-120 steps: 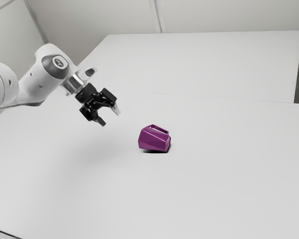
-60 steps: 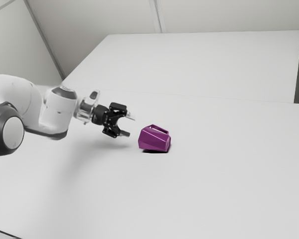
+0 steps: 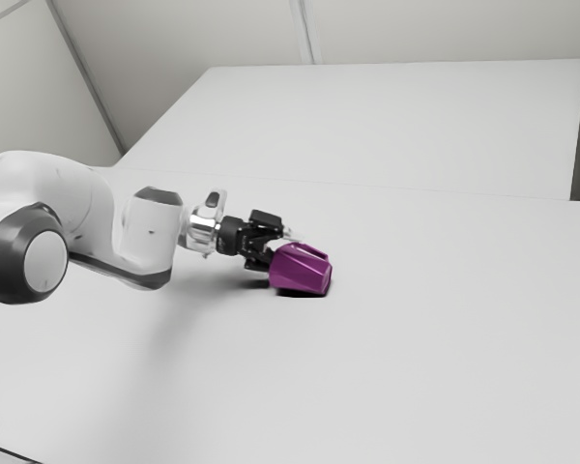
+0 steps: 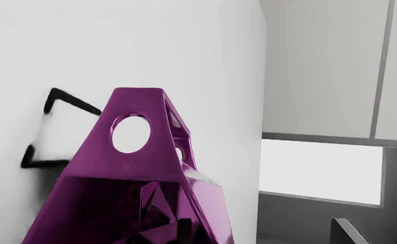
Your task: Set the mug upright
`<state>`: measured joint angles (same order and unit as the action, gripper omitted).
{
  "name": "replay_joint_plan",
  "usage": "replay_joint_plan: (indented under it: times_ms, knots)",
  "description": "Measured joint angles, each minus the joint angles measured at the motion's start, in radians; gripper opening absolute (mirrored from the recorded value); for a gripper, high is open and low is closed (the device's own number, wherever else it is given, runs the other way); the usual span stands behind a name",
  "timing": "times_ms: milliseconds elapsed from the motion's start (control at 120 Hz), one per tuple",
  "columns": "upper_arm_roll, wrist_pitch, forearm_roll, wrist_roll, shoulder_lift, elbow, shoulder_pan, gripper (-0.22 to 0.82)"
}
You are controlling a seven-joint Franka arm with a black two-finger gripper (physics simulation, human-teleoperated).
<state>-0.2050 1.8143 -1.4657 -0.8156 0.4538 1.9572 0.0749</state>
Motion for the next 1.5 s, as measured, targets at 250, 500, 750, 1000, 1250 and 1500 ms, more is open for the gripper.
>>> replay_joint_plan:
  times_ms: [250, 500, 750, 1000, 1250, 1500]
  knots:
    - [0.001, 0.010, 0.000, -0.035, 0.000, 0.000, -0.001, -0.07]
    - [0.005, 0.025, 0.025, -0.053, -0.023, -0.042, 0.000, -0.15]
    - [0.030, 0.054, 0.670, -0.009, -0.163, -0.247, 0.000, -0.17]
    - [0.082, 0.168, 1.262, 0.173, -0.437, 0.088, 0.055, -0.18]
    - [0.090, 0.339, 1.452, 0.362, -0.529, 0.311, 0.053, -0.18]
    - [0.096, 0.437, 1.497, 0.514, -0.523, 0.359, 0.055, -0.10]
